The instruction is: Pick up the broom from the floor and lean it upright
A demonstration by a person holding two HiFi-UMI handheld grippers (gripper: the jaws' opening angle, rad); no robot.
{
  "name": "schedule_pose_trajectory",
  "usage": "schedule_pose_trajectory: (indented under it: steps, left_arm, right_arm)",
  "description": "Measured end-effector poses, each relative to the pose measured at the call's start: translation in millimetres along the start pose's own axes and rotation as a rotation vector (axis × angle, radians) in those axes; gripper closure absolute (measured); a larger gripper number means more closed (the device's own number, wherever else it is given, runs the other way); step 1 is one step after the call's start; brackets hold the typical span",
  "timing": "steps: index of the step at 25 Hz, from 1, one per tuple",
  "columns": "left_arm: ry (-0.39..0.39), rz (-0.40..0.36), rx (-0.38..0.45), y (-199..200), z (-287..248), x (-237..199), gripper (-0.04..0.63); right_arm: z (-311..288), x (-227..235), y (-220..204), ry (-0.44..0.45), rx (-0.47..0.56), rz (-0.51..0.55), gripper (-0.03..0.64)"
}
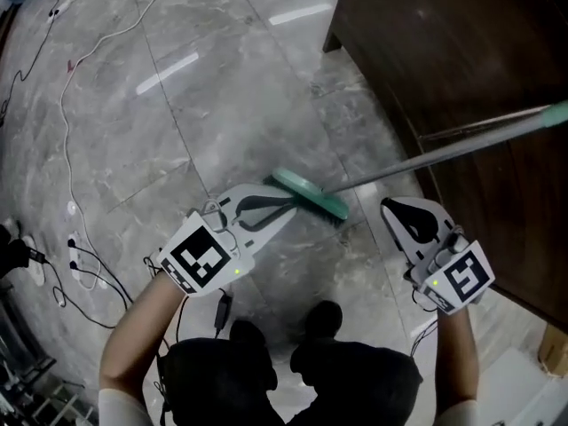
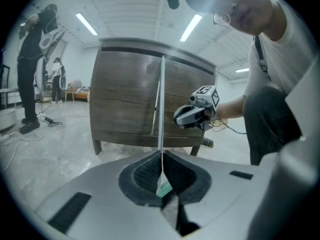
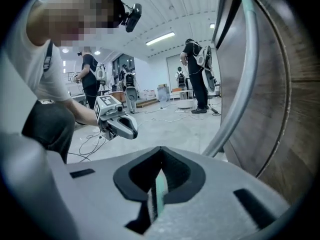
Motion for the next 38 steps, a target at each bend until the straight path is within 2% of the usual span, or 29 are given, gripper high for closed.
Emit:
schedule_pose_trajectory:
  steps: [3,7,10,13,16,20,23,27,34,38]
  left_arm:
    - [0.028,0.083,-0.001,15.3,15.4,3.8,0.583]
    - [0.018,0.130,-0.012,51.7,54.4,32.9,0.584]
    - [0.032,0.205,-0.004,89.2,92.4,53.5,0.584]
    - [0.067,0.268,-0.002,130.3,125.4,71.3,0.584]
    - [0.065,0.313,0.010,176.7,158.1,101.6,0.584]
    - [0.100,0.284,-0.013,225.9,199.2,137.1,0.584]
    - [0.089,0.294,-0.034,265.9,232.6,172.0,0.584]
    - [0.101,0.280,-0.016,318.4,272.4,201.7,0.584]
    - [0.136,0.287,-0.027,425.5,348.5,272.6,0.584]
    - [0.135,0.273,0.000,490.8,385.2,318.6,0.583]
  right_arm:
    - [5.5,-7.3,11.5,0.021,-0.040,-0.040,0.617]
    - [33.1,-28.4,47.9,0.021,-0.143,-0.052,0.617]
    - [59.3,-35.7,93.0,-0.013,-0.183,-0.079,0.617]
    - [86.4,-39.9,150.4,-0.016,-0.158,-0.117,0.617]
    - [119.0,-60.0,203.6,-0.015,-0.164,-0.142,0.617]
    - [154.4,-84.3,271.9,-0.016,-0.168,-0.162,0.617]
    - [185.5,-106.3,325.0,-0.012,-0.177,-0.143,0.617]
    - [217.5,-119.9,389.5,-0.034,-0.160,-0.140,0.617]
    - [300.2,-153.8,500.4,-0.115,-0.117,-0.259,0.617]
    - [348.0,-180.9,561.2,-0.183,-0.079,-0.307,0.617]
Point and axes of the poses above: the fingertips, and each gripper's own axes: z backward along the fingers, x to its right, y out of its top, the point moved 1 cm from there along z, backward along the fingers, and after that the axes turned 7 degrees about z, right-handed, at the moved point
